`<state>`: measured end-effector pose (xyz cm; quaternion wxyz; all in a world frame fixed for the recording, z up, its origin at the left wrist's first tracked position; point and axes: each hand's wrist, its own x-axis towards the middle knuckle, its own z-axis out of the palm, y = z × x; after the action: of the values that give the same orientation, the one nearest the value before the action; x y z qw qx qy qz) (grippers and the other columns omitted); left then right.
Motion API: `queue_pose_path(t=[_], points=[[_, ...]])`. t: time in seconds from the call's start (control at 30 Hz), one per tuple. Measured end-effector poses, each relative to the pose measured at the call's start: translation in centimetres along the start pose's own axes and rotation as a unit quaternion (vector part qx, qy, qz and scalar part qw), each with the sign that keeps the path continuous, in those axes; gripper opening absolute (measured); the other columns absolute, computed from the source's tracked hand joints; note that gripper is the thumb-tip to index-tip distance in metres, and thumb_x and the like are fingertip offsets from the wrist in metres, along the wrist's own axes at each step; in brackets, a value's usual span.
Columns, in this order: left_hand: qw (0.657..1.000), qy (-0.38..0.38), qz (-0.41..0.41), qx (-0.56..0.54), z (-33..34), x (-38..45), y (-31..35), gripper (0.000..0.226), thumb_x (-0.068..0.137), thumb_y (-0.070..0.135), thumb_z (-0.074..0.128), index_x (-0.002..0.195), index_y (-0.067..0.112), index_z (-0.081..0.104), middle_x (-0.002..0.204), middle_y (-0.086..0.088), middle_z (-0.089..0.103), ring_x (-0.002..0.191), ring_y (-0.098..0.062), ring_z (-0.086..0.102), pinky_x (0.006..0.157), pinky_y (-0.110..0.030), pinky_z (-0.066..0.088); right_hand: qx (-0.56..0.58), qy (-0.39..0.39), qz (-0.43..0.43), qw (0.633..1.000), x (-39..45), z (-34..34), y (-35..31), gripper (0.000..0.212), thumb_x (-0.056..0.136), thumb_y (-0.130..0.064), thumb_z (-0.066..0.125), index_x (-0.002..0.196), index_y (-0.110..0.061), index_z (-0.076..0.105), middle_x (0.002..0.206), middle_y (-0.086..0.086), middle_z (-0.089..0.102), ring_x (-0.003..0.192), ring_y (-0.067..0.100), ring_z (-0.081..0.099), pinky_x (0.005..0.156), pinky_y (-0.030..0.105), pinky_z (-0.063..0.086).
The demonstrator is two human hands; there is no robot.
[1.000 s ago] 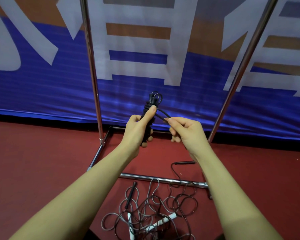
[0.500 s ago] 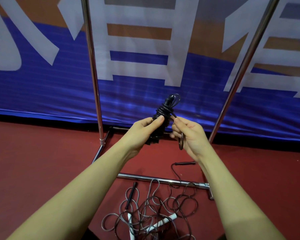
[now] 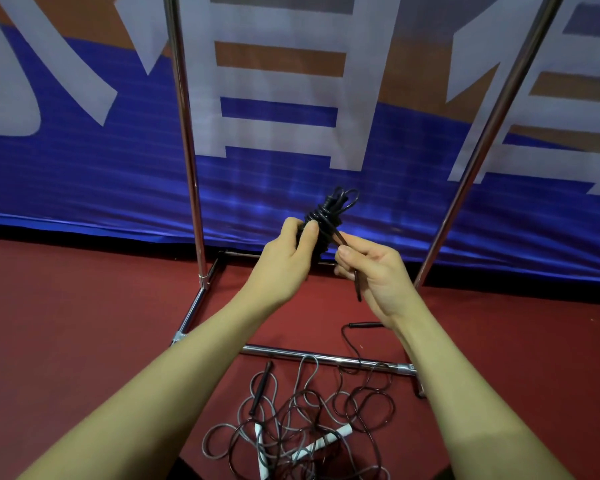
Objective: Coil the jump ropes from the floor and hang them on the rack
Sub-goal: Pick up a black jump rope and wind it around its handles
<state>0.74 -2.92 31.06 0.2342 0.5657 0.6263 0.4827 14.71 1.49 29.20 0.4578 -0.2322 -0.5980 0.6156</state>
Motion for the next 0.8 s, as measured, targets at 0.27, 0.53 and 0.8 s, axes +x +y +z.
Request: queue_pose_path(t=[0.27,0.53,0.8], points=[[0.994,-0.004,-0.059,-0.090,-0.3,0.4,0.2,0.069,0.089,0.065,0.034,0.081,0.000,0.057,0.059,-0.001,0.052,0.051,-0.021,0.050,0.047,-0.025,0.037,0.040,0.006,-0.001,0.999,-0.3,0.6,-0.6,0.027,0.085,-0.004,0.055,0.112,-0.006,0.062,0.057,-0.006,0.041,0.053,0.006,0.035,0.068,0.026,0.034],[0.958,-0.119,-0.094,-0.244,-0.1,0.0,0.1,0.050,0.076,0.062,0.055,0.075,0.012,0.052,0.049,-0.008,0.047,0.034,-0.017,0.038,0.037,-0.016,0.021,-0.100,0.039,-0.015,0.994,0.1,-0.5,-0.7,0.021,0.091,-0.008,0.058,0.108,-0.016,0.067,0.060,-0.010,0.052,0.056,0.004,0.043,0.062,0.019,0.038],[0.975,-0.087,-0.098,-0.182,0.4,0.1,0.2,0.039,0.084,0.049,0.062,0.083,0.013,0.046,0.065,-0.003,0.055,0.045,-0.015,0.055,0.043,-0.023,0.040,-0.050,0.075,-0.008,0.996,-0.2,-0.2,-0.7,0.022,0.088,-0.011,0.061,0.103,-0.021,0.073,0.084,0.018,0.071,0.077,0.009,0.053,0.071,0.022,0.041]])
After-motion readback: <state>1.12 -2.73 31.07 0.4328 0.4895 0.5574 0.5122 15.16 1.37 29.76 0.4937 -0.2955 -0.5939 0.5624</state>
